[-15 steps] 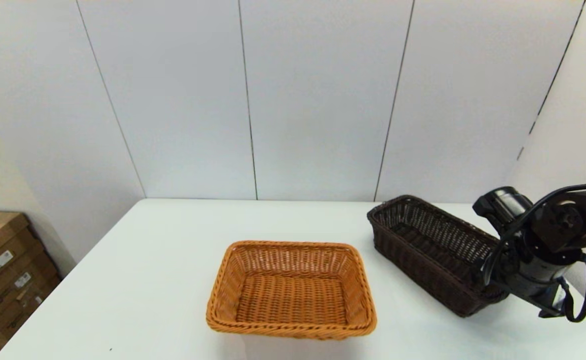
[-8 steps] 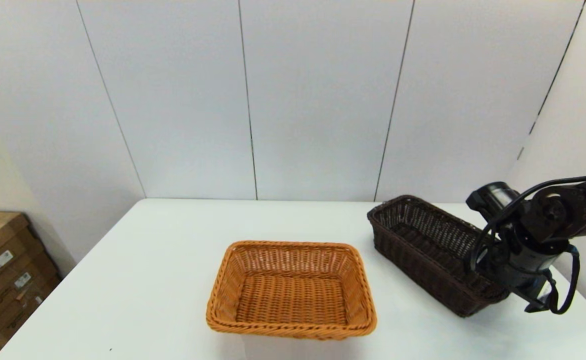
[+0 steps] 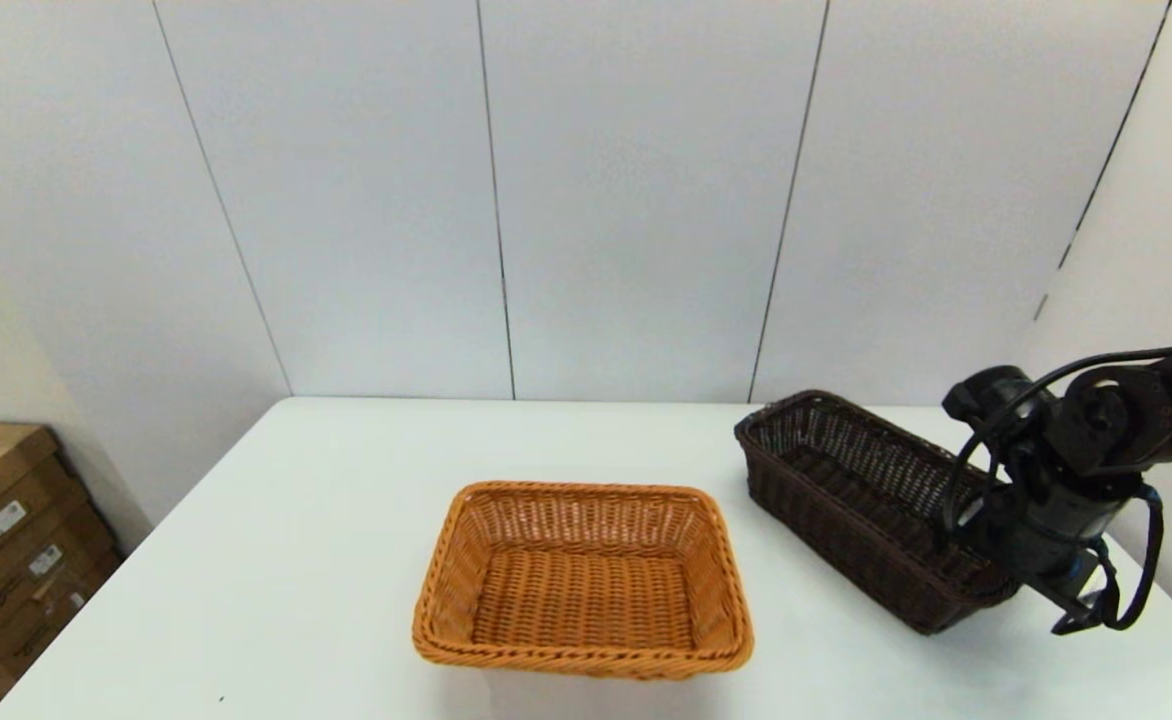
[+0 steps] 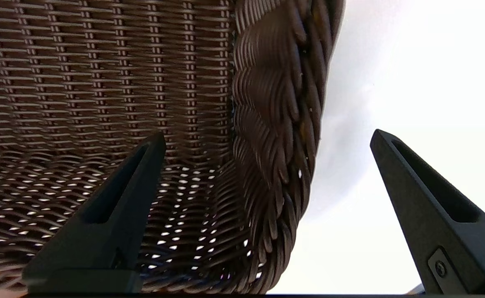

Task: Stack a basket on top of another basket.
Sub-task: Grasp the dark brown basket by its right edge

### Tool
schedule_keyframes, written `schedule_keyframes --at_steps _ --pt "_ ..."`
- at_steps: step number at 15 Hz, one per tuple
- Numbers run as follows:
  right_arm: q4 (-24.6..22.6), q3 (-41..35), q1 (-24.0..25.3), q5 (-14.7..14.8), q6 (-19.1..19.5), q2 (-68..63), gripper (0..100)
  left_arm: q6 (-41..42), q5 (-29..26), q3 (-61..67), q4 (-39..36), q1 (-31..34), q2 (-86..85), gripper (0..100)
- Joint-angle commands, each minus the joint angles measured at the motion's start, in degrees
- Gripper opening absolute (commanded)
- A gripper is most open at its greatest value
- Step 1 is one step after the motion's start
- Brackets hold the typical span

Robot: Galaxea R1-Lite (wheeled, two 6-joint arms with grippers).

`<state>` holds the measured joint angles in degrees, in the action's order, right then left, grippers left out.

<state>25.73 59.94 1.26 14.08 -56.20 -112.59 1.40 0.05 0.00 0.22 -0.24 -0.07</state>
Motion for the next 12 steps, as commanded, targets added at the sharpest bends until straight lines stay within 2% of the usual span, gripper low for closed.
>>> schedule_keyframes --at_steps 1,9,10,12 --pt "1.3 1.2 -1.1 -0.7 -0.6 -0.9 100 0.0 0.0 0.1 0.0 0.0 0.0 100" --pt "2.1 1.6 -1.5 -0.9 -0.7 -1.0 100 0.0 0.0 0.1 0.0 0.0 0.0 100" --pt "2.1 1.6 -1.5 -0.9 -0.7 -1.1 0 0.0 0.0 0.1 0.0 0.0 0.0 100" --pt "2.1 1.5 -1.4 -0.9 -0.8 -1.1 0 -0.1 0.0 0.1 0.0 0.0 0.0 100"
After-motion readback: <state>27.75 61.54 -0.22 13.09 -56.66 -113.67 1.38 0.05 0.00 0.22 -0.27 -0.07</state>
